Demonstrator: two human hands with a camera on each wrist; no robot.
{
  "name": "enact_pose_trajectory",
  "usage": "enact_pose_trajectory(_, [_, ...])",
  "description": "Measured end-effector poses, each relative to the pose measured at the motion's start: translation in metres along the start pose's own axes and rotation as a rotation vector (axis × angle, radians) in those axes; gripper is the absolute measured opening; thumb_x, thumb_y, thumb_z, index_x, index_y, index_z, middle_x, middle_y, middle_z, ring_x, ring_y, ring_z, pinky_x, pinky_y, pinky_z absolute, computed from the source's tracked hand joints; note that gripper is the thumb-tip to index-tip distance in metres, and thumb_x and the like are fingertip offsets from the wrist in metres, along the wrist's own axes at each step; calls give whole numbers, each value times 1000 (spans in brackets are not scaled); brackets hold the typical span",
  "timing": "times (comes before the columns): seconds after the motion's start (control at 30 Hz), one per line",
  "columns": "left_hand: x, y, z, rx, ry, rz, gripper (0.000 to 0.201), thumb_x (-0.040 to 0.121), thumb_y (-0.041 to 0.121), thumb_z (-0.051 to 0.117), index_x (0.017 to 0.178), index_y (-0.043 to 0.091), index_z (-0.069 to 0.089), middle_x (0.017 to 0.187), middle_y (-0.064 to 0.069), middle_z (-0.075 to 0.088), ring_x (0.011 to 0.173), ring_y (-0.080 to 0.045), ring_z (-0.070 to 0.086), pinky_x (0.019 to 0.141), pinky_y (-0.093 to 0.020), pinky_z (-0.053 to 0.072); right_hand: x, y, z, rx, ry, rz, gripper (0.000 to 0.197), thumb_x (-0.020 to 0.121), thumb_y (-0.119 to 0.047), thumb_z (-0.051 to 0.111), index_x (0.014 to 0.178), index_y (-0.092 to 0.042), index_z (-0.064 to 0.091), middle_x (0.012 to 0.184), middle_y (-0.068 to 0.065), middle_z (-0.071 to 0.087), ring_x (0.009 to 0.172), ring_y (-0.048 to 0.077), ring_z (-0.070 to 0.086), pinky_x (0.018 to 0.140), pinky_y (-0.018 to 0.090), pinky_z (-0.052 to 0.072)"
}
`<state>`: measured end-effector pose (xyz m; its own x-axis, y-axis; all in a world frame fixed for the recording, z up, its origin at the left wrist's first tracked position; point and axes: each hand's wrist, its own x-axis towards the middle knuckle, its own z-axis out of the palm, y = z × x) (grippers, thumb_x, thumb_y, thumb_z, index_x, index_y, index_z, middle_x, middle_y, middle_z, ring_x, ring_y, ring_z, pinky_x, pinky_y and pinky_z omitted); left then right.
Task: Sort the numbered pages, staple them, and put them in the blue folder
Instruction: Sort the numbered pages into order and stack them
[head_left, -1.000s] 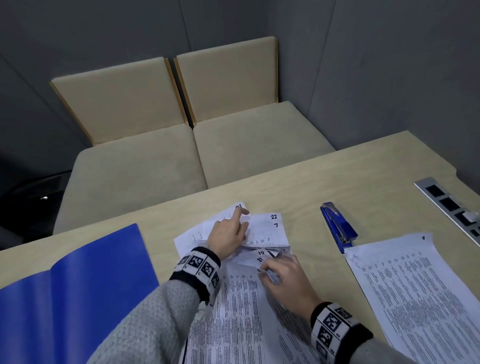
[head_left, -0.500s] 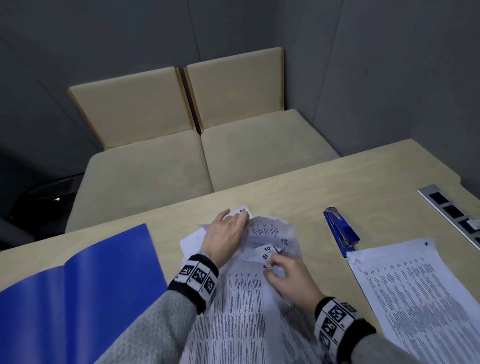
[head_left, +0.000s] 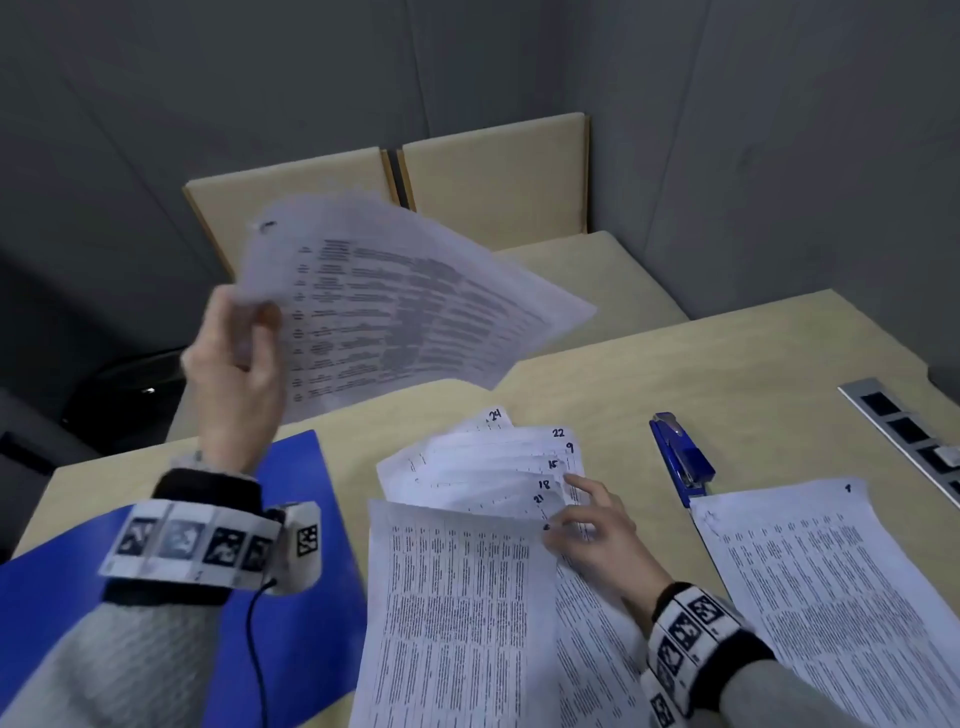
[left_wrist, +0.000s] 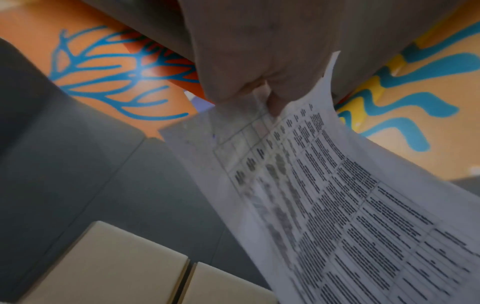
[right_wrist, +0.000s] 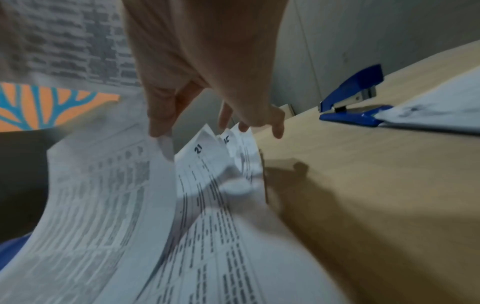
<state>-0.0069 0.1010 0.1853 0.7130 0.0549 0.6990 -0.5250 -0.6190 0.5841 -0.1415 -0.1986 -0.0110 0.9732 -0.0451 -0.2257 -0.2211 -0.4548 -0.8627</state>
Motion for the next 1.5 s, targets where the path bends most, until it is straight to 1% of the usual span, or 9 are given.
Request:
enact_pose_trajectory(0.3, [32,-42,-14,-90,-625,-251,17,95,24,50,94,9,58,76,-8,59,65,-10,54,61,-26,43,-25,-39,-43,476,-193,-29,10,76,4,71,83,11,67,78,7,66,78,15,63,75,21,50])
enact_pose_trajectory(0.5, [4,-28,29,74,-1153,-266,11,95,18,52,85,19,58,72,16,58,67,-1,52,63,-10,37,-11,-50,-40,332,-128,-50,16,74,-15,78,67,-25,68,113,-7,50,111,-2,46,96,19,31])
enact_pose_trajectory(0.6, [-39,-32,64,147,-1309,-212,34,95,33,52,122,13,54,116,0,62,97,-11,56,86,-21,39,-5,-45,-20,360,-122,-59,19,74,-21,78,64,-25,63,130,-16,46,127,-1,37,101,26,27])
enact_pose_trajectory(0.8, [-123,-23,111,122,-1488,-181,37,98,28,45,131,10,49,127,-4,57,107,-18,55,95,-28,41,-3,-26,2,309,16,-53,18,84,-19,69,76,-9,57,79,-7,57,81,1,55,84,23,40])
enact_pose_trajectory(0.93, [-145,-26,133,61,-1311,-212,26,100,29,39,93,13,58,91,-4,58,82,-20,53,76,-30,40,-11,-8,5,181,114,2,12,87,-13,62,81,-9,53,72,-8,55,66,5,50,65,22,40])
enact_pose_trajectory(1.03, [-160,-27,145,95,-1126,-128,25,98,23,41,117,15,55,111,-3,52,98,-20,51,86,-33,42,-20,2,9,156,135,62,22,88,-6,55,95,-24,45,80,-7,54,55,7,47,56,25,40])
enact_pose_trajectory(1.17, [-173,-25,151,149,-1097,21,30,93,20,49,123,16,53,116,-4,53,102,-21,49,85,-32,43,-25,14,16,211,191,83,58,86,2,55,126,-35,35,129,-10,50,119,2,45,99,30,41])
enact_pose_trajectory(1.33, [-176,-25,152,134,-1012,19,25,89,18,56,115,14,58,115,-2,49,94,-16,53,72,-21,39,-21,21,16,150,161,92,27,76,3,65,76,-23,59,80,-4,66,81,16,60,64,22,40])
enact_pose_trajectory(1.5, [-179,-28,152,105,-1050,-8,23,86,22,61,108,18,63,124,0,43,103,-14,53,83,-27,47,-15,23,20,88,115,10,27,66,-11,82,70,-26,61,101,-12,58,101,10,54,83,30,44])
